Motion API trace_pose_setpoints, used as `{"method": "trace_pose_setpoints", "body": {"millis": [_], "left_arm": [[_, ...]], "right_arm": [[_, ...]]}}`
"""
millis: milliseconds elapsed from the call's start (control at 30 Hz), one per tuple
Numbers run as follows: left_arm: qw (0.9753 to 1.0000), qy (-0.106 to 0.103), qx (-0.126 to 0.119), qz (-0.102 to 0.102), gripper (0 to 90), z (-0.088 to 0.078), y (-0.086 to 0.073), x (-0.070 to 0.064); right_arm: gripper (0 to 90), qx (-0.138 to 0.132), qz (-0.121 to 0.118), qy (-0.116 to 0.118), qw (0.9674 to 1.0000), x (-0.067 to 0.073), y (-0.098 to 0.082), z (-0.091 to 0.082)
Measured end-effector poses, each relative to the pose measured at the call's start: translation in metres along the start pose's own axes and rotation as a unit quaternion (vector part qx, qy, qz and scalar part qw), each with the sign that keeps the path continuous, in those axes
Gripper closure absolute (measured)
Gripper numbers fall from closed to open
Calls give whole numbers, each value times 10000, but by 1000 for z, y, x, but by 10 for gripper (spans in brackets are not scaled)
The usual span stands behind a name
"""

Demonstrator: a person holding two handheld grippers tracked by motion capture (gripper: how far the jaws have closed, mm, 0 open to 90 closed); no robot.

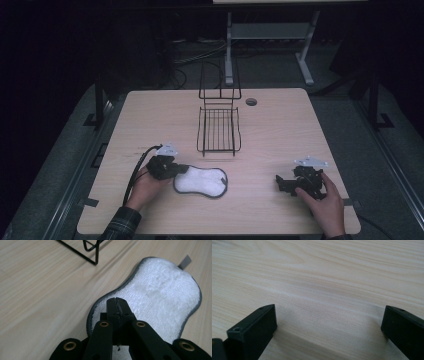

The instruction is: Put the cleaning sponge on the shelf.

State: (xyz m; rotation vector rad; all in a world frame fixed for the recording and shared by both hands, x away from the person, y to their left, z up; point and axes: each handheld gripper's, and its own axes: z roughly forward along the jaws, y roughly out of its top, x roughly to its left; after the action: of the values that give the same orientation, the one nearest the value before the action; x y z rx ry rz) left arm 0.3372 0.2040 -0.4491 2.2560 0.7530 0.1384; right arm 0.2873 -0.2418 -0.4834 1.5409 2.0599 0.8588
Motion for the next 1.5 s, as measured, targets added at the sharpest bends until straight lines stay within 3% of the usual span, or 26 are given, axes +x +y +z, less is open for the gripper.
{"method": "trace_pose_setpoints", "body": {"millis": [567,767,967,1200,1367,1500], "left_arm": [[9994,181,14,-281,896,-38,-40,-12],[9994,191,19,-291,896,-43,-44,-15],[9996,208,-34,-169,891,-44,-36,-18],[9996,48,-261,-96,891,-38,-15,-23],[9996,25,-283,86,892,-23,3,-25],[9995,-119,-228,195,893,-4,17,-29]], "right_arm": [[0,2,-11,6,10000,0,0,0],[0,2,-11,7,10000,0,0,0],[0,1,-6,7,10000,0,0,0],[0,2,-7,6,10000,0,0,0],[0,2,-6,7,10000,0,0,0],[0,2,-6,6,10000,0,0,0]]}}
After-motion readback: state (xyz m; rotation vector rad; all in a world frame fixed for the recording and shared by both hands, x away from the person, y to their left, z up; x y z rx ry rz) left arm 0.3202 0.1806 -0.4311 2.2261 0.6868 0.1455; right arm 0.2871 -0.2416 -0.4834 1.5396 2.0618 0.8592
